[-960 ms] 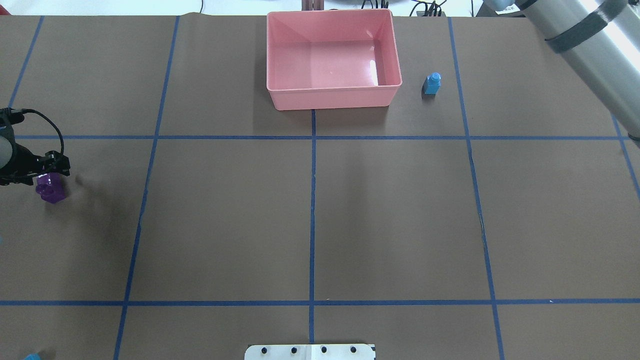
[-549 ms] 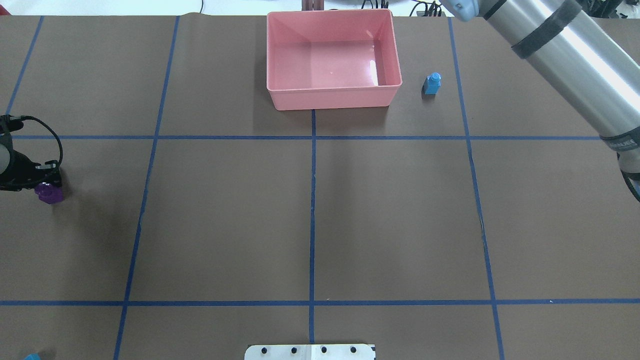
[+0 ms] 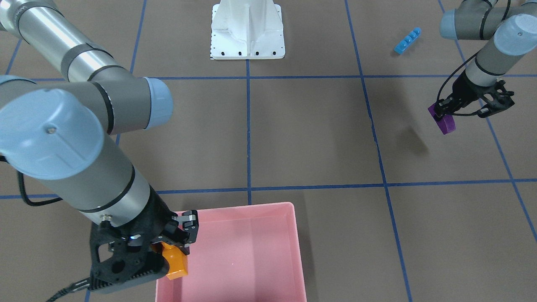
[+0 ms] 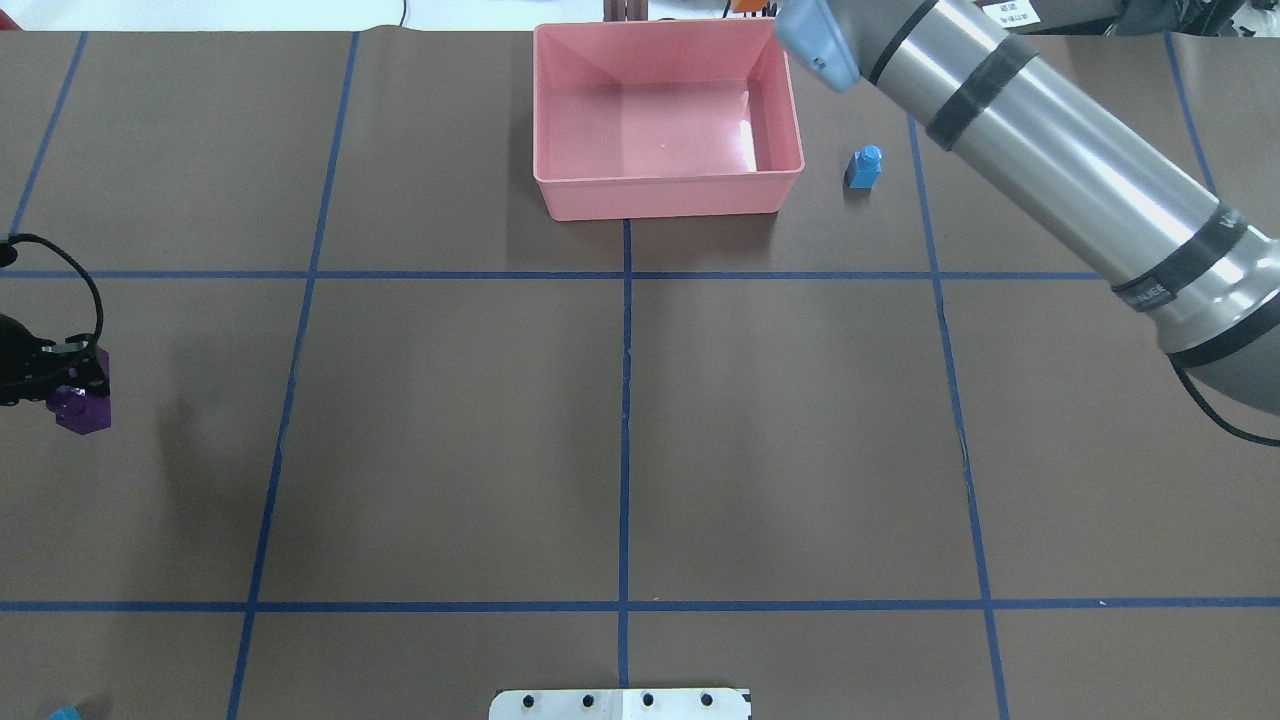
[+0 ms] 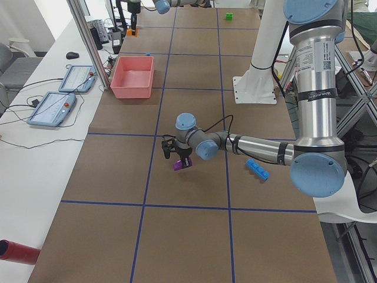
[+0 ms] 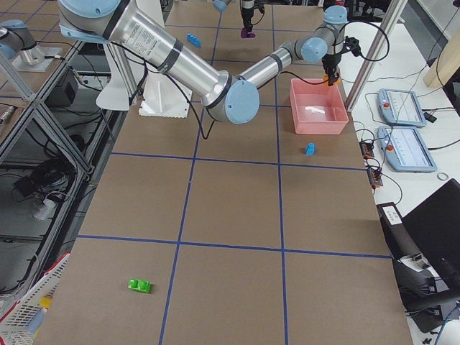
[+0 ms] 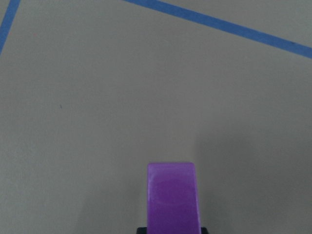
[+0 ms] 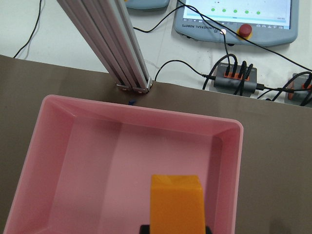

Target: Put all blocks into box

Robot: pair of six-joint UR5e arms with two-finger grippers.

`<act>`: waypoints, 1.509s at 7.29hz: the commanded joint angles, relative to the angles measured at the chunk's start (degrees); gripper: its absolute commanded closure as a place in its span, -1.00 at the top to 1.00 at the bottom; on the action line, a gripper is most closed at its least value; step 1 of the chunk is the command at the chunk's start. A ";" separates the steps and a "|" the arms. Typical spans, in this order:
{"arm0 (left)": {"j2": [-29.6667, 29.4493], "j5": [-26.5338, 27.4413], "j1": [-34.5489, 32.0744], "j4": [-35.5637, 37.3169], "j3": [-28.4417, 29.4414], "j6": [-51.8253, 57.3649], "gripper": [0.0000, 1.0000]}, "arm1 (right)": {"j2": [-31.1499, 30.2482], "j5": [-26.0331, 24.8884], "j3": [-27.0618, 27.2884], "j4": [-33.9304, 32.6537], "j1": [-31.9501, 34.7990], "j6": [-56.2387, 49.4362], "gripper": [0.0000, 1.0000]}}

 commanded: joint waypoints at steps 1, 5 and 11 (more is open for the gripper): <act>-7.66 -1.83 -2.21 7.43 -1.95 0.03 -1.00 | 1.34 -8.00 -8.16 8.36 -5.44 2.20 -1.00; -32.36 -8.15 -7.66 30.82 -2.39 0.12 -1.00 | 1.17 -11.54 -15.22 14.44 -8.36 4.21 0.98; -60.78 -12.83 -6.54 19.64 21.52 -18.03 -1.00 | -3.72 6.91 -2.46 -1.03 3.85 -4.08 1.00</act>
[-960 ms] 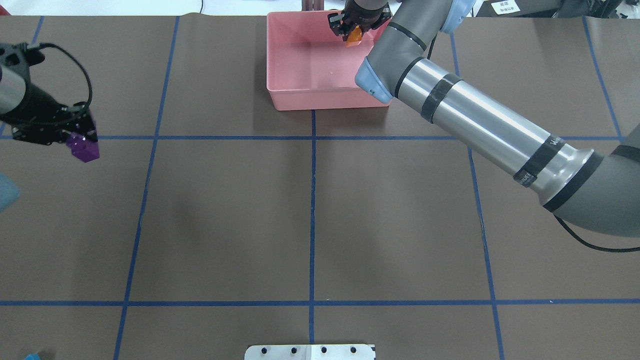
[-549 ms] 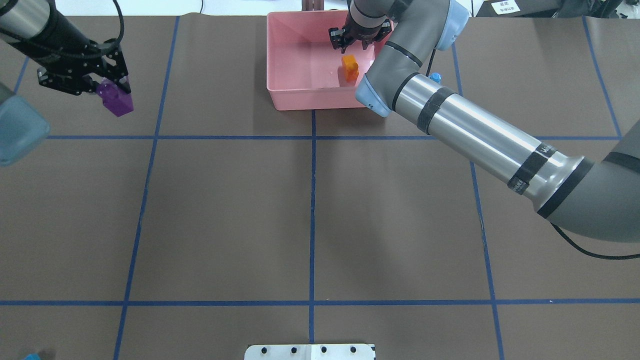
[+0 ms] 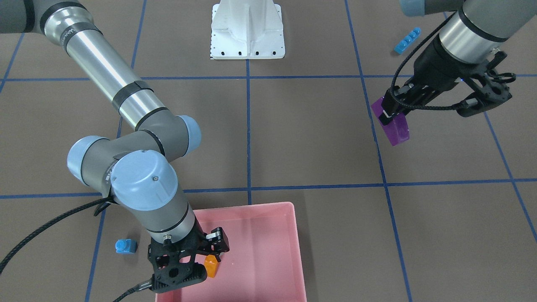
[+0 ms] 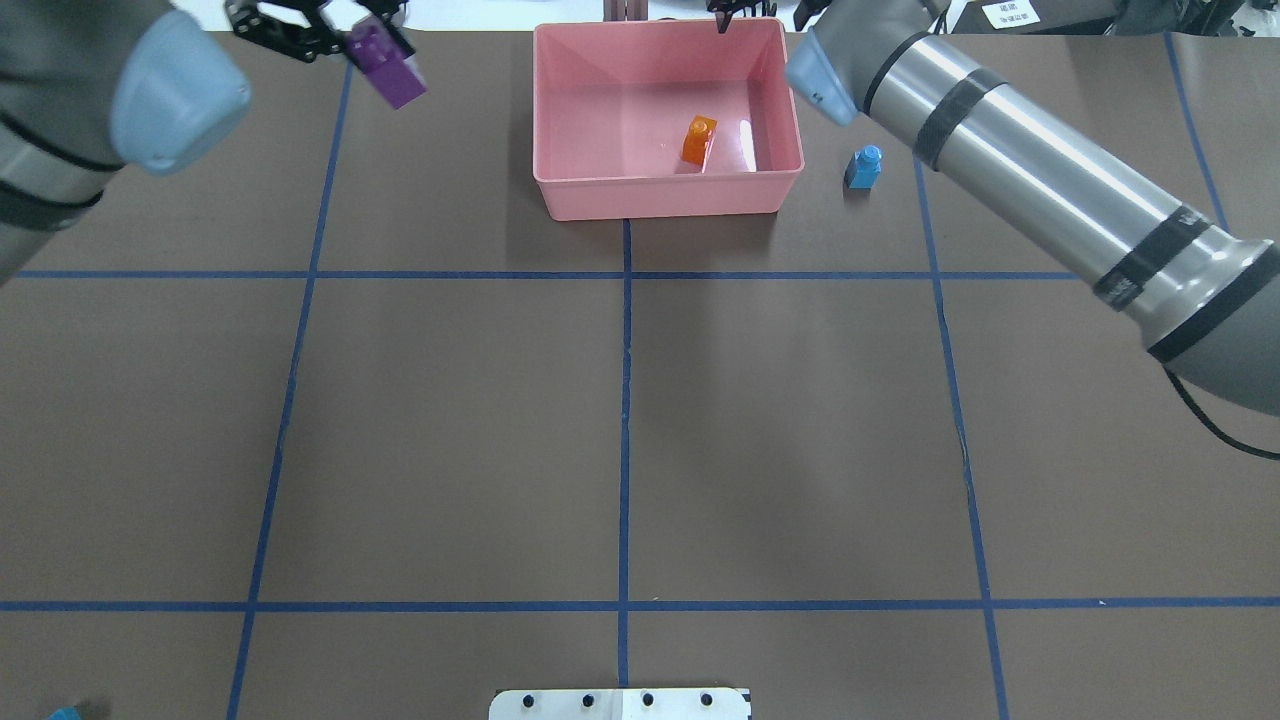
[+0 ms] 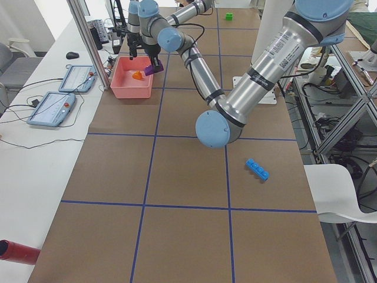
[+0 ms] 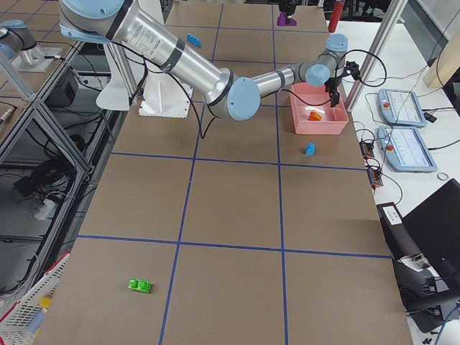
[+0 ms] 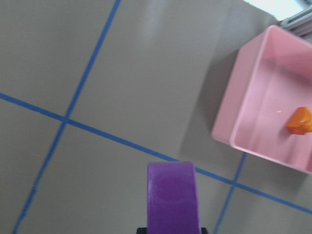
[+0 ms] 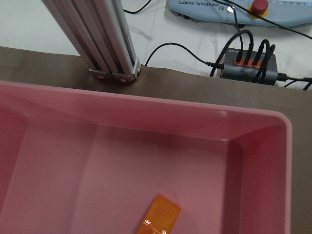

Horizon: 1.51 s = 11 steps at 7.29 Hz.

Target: Put all blocks into box

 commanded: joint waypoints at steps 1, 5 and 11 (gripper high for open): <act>-7.59 0.83 2.98 -19.30 18.48 -10.04 -1.00 | -6.23 2.93 11.21 -12.26 3.75 -9.67 1.00; -19.54 16.98 9.93 -29.21 39.24 -12.98 -1.00 | -15.30 1.98 14.24 -16.01 2.02 -16.98 1.00; -21.24 28.35 14.60 -38.65 50.38 -13.08 -1.00 | -16.37 -3.40 6.80 -6.38 -2.12 -16.40 0.99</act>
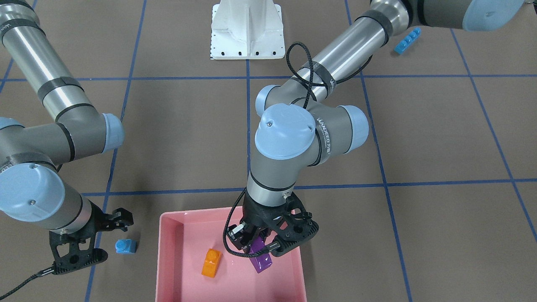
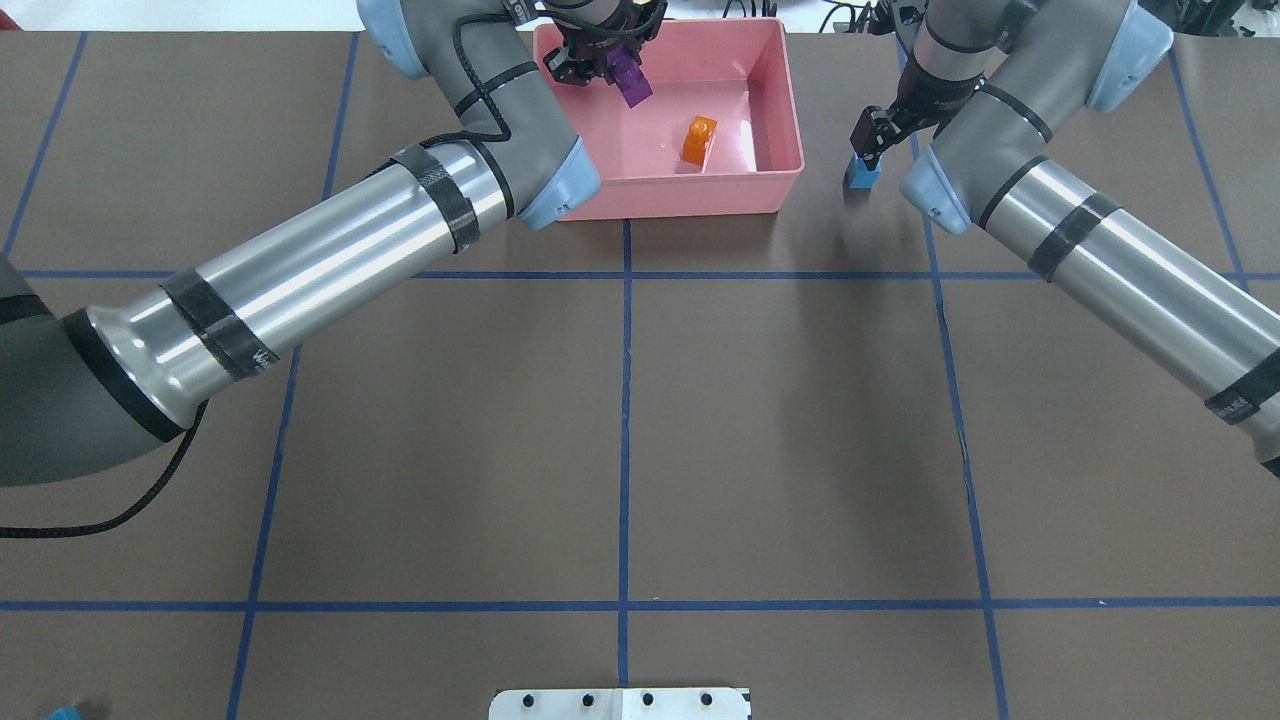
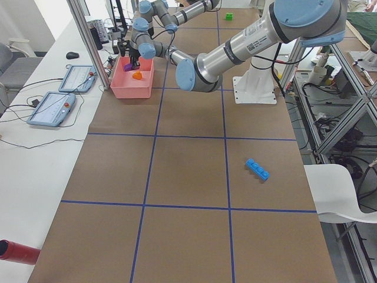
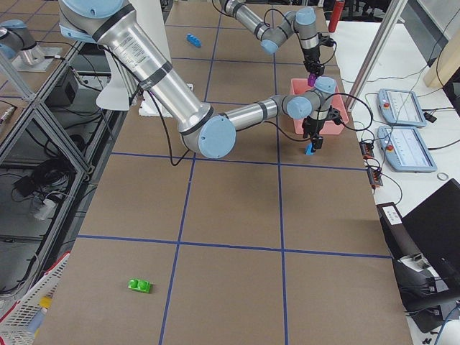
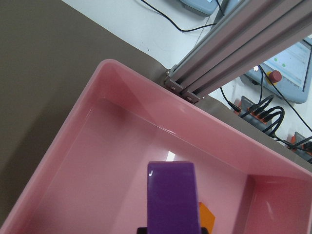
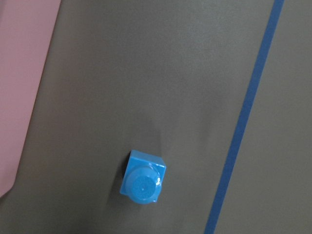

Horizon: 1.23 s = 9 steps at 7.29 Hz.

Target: Put all blocks into box

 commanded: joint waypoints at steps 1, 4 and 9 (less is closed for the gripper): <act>-0.20 0.52 0.55 -0.12 0.38 0.01 -1.00 | 0.45 -0.15 -4.06 6.98 -0.85 1.00 0.99; -0.55 4.97 1.86 -0.30 0.64 -0.43 -1.00 | 2.29 -0.23 -8.99 12.01 -2.00 1.79 0.97; -0.55 5.18 2.49 -0.92 0.03 0.18 1.00 | 2.21 0.20 -8.30 11.92 -0.43 2.67 -1.00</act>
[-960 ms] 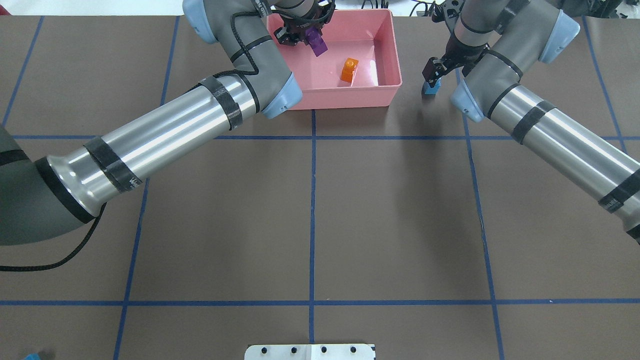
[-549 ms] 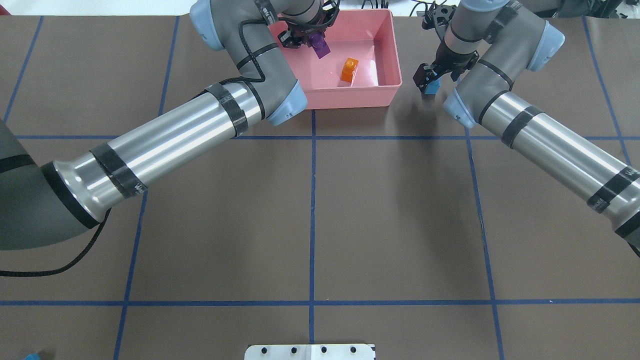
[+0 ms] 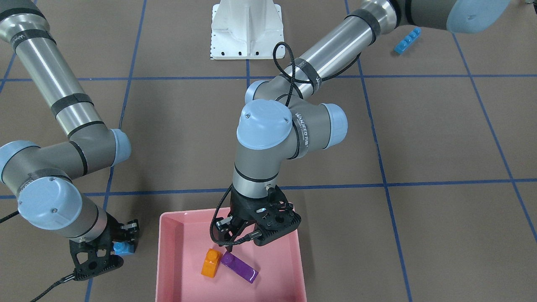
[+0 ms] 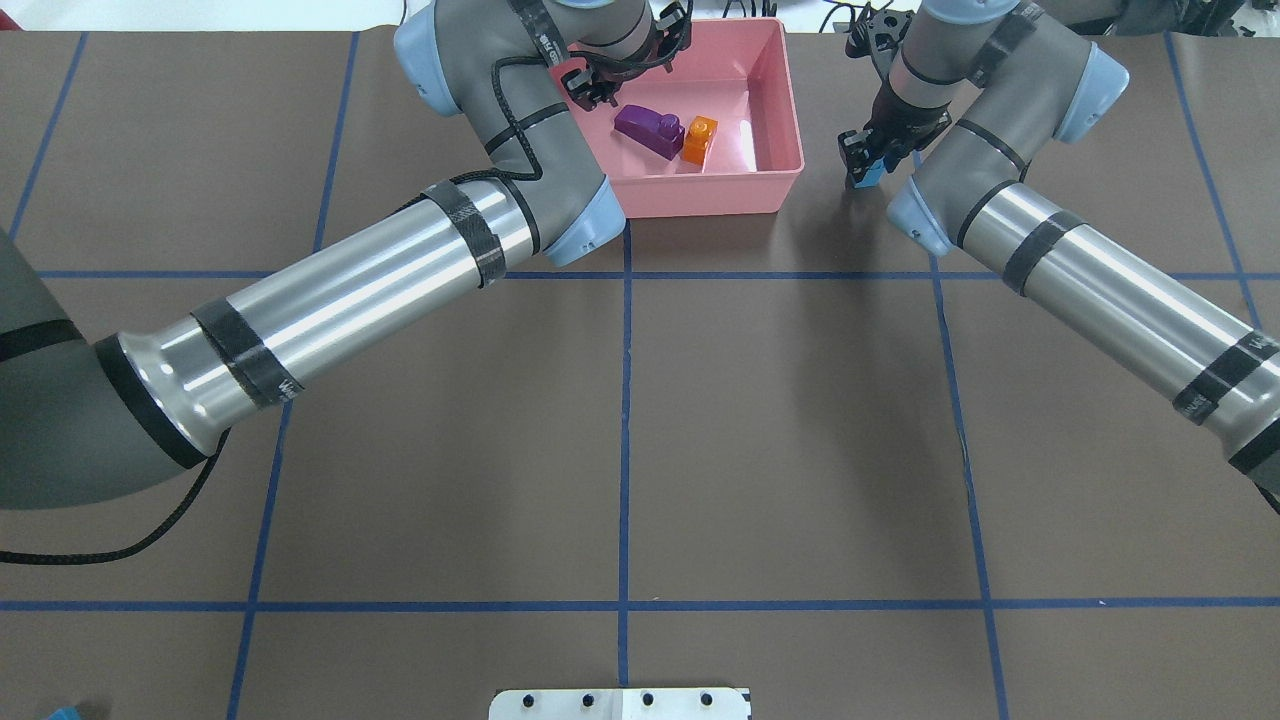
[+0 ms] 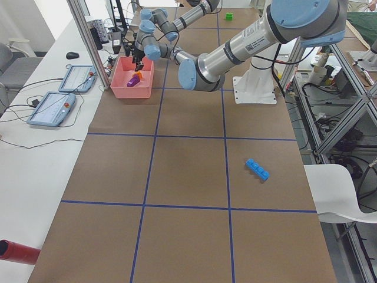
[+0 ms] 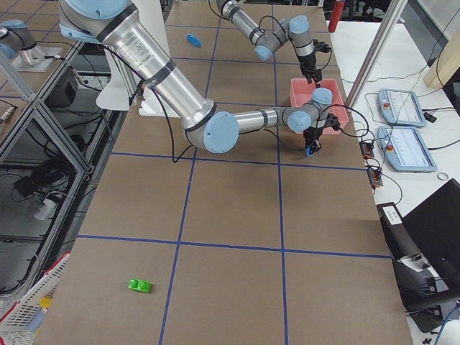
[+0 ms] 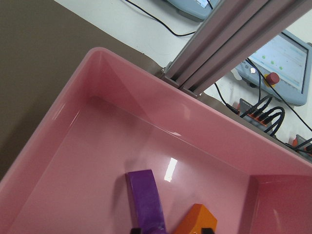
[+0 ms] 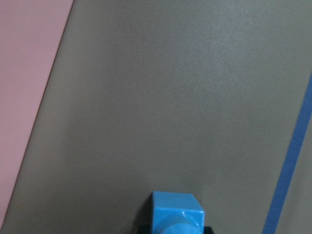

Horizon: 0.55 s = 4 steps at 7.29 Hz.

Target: Put all blocks into box

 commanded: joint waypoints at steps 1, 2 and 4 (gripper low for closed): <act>0.00 -0.06 -0.25 0.32 -1.82 0.19 1.00 | -0.09 0.74 2.94 -0.59 1.94 -0.03 -1.00; 0.08 -0.50 -0.42 1.63 -3.66 0.36 1.00 | -0.27 3.44 3.75 -0.77 3.69 -0.03 -1.00; 1.57 -7.23 -2.52 16.93 -13.02 5.76 1.00 | 1.13 10.04 7.34 -4.08 7.65 0.32 -1.00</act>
